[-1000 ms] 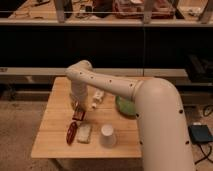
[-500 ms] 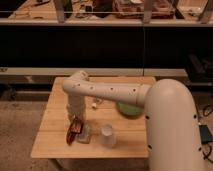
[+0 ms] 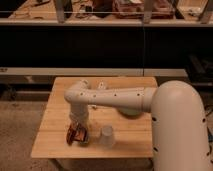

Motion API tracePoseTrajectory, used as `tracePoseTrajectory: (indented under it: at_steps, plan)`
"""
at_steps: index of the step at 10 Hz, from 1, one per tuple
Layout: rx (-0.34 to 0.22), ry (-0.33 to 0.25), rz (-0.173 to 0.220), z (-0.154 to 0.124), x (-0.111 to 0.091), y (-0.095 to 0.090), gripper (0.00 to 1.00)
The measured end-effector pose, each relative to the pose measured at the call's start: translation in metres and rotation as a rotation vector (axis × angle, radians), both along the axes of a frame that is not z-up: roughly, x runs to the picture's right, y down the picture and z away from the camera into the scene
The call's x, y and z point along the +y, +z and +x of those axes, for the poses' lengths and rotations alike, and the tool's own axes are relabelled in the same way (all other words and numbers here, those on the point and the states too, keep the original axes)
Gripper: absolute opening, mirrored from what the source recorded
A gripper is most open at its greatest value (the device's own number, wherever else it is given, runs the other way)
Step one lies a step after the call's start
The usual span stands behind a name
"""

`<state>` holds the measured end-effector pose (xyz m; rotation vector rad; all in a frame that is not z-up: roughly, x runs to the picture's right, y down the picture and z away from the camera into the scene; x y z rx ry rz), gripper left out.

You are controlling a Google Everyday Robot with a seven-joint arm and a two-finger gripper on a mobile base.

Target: Place the eraser on the white sponge

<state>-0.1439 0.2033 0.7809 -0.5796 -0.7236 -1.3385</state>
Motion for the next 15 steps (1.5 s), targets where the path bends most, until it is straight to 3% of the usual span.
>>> tracePoseTrajectory:
  at_steps: [3,7,12,15]
  plan:
    - [-0.001,-0.021,0.027,0.009,0.012,0.004,0.39]
    - [0.013,-0.012,0.056,0.013,0.008,0.013,0.78]
    - [0.019,-0.001,0.067,0.019,-0.007,0.010,0.80]
    - [0.087,0.024,0.156,0.051,-0.052,-0.004,0.80]
